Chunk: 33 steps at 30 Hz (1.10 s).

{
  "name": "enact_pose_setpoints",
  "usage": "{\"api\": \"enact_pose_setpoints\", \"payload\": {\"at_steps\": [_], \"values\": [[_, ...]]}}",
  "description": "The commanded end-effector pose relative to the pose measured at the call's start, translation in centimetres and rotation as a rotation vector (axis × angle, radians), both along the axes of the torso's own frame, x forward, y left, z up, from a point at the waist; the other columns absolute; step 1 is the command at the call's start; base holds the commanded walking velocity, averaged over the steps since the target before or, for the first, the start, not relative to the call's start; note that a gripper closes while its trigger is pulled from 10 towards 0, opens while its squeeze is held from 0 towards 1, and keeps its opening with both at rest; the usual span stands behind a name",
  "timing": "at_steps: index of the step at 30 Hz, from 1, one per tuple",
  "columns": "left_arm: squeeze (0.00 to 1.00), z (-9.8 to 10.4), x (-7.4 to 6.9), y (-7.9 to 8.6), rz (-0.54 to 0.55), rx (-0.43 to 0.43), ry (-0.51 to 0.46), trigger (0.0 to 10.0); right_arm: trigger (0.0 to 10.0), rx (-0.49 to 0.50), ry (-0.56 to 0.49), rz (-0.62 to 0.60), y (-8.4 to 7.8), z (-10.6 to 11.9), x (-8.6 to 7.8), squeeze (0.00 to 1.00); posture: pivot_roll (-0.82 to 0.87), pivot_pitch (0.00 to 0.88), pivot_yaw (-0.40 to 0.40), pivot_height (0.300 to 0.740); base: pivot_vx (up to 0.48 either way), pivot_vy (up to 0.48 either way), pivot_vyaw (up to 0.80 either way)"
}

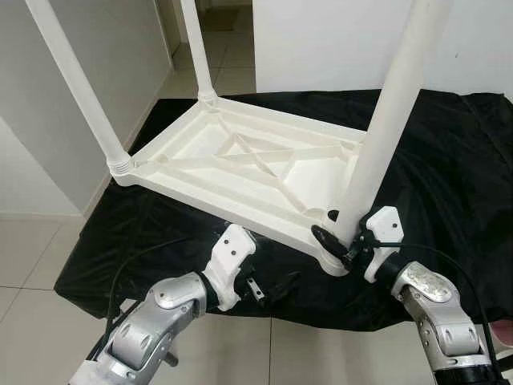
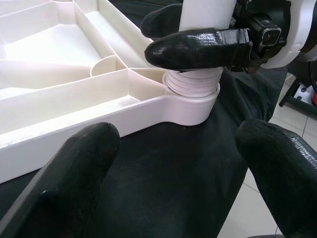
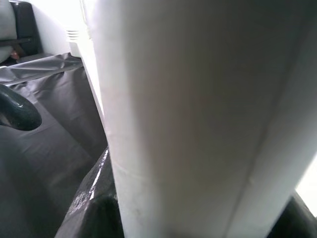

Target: Building children table

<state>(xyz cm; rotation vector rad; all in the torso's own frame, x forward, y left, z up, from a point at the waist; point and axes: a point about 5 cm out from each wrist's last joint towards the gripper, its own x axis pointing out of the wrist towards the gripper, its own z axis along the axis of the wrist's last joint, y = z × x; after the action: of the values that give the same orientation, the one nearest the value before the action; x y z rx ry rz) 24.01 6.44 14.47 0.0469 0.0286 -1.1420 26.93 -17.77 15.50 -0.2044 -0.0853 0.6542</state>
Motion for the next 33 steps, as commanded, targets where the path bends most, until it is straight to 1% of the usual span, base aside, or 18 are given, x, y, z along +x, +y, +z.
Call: {"api": "enact_pose_setpoints", "payload": {"at_steps": [1,4,5,6,9,10,11,14,17,20,21,24,26,27,28,30,31,33], "values": [[0.00,0.0,-0.1,0.3,-0.013,0.005,0.006,10.0,0.0,0.003,0.022,0.037,0.3,-0.5,-0.1,0.00,-0.10,0.031,0.097,0.740,0.000,0.000,0.00],[0.00,0.0,0.0,0.3,-0.009,0.006,0.007,10.0,0.0,0.010,0.033,0.032,0.2,-0.7,-0.2,0.00,-0.10,0.031,0.097,0.740,0.000,0.000,0.00],[0.00,-0.1,0.0,0.3,-0.007,0.007,0.010,10.0,4.2,0.015,0.037,0.022,0.2,-0.7,-0.4,0.00,-0.10,0.031,0.098,0.740,0.000,0.000,0.00],[0.00,-0.1,0.0,0.3,-0.007,0.007,0.013,10.0,10.0,0.032,0.044,0.009,0.1,-0.8,-0.5,0.00,-0.10,0.033,0.098,0.740,0.000,0.000,0.00],[0.00,-0.2,0.0,0.3,-0.008,0.008,0.014,10.0,10.0,0.043,0.049,0.000,0.1,-0.8,-0.6,0.00,-0.10,0.033,0.098,0.740,0.000,0.000,0.00],[0.00,-0.2,-0.1,0.3,-0.010,0.007,0.017,10.0,10.0,0.060,0.052,-0.037,0.2,-0.7,-0.8,0.00,-0.11,0.037,0.092,0.740,0.000,0.000,0.00],[0.00,-0.2,-0.1,0.3,-0.010,0.007,0.017,10.0,10.0,0.060,0.052,-0.037,0.2,-0.7,-0.8,0.00,-0.11,0.037,0.092,0.740,0.000,0.000,0.00],[0.00,-0.3,-0.2,0.2,-0.008,0.005,0.025,10.0,10.0,0.090,0.047,-0.179,0.4,-0.9,-1.2,0.00,-0.11,0.040,0.086,0.740,0.000,0.000,0.00],[0.00,-0.3,-0.2,0.2,-0.007,0.003,0.026,10.0,10.0,0.093,0.040,-0.219,0.4,-0.9,-1.3,0.00,-0.11,0.039,0.085,0.740,0.000,0.000,0.00],[0.00,-0.4,-0.2,0.1,-0.007,0.002,0.030,10.0,10.0,0.112,0.029,-0.331,0.8,-0.9,-1.6,0.00,-0.11,0.037,0.083,0.740,0.000,0.000,0.00],[0.00,-0.4,-0.2,0.1,-0.007,0.002,0.030,10.0,10.0,0.112,0.029,-0.331,0.8,-0.9,-1.6,0.00,-0.11,0.037,0.083,0.740,0.000,0.000,0.00],[0.00,-0.4,-0.2,0.1,-0.009,0.003,0.030,10.0,10.0,0.170,0.034,-0.468,0.9,-1.1,-2.0,0.00,-0.11,0.034,0.081,0.740,0.000,0.000,0.00],[0.00,-0.4,-0.2,0.1,-0.009,0.003,0.030,10.0,10.0,0.170,0.034,-0.468,0.9,-1.1,-2.0,0.00,-0.11,0.034,0.081,0.740,0.000,0.000,0.00],[0.00,-0.4,-0.2,0.1,-0.008,0.003,0.030,10.0,10.0,0.175,0.035,-0.496,0.9,-1.1,-2.1,0.00,-0.11,0.032,0.082,0.740,0.000,0.000,0.00],[0.00,-0.4,-0.2,0.1,-0.008,0.002,0.030,10.0,10.0,0.183,0.041,-0.556,1.2,-1.3,-2.2,0.00,-0.11,0.032,0.080,0.740,0.000,0.000,0.00],[0.00,-0.4,-0.2,0.1,-0.008,0.002,0.030,10.0,10.0,0.183,0.041,-0.556,1.2,-1.3,-2.2,0.00,-0.11,0.032,0.080,0.740,0.000,0.000,0.00],[0.00,-0.4,-0.1,0.1,-0.007,0.001,0.029,10.0,10.0,0.215,0.052,-0.687,1.8,-1.6,-2.5,0.00,-0.11,0.031,0.078,0.740,0.000,0.000,0.00],[0.00,-0.4,-0.1,0.1,-0.007,0.001,0.029,10.0,10.0,0.215,0.052,-0.687,1.8,-1.6,-2.5,0.00,-0.11,0.031,0.078,0.740,0.000,0.000,0.00]]}}
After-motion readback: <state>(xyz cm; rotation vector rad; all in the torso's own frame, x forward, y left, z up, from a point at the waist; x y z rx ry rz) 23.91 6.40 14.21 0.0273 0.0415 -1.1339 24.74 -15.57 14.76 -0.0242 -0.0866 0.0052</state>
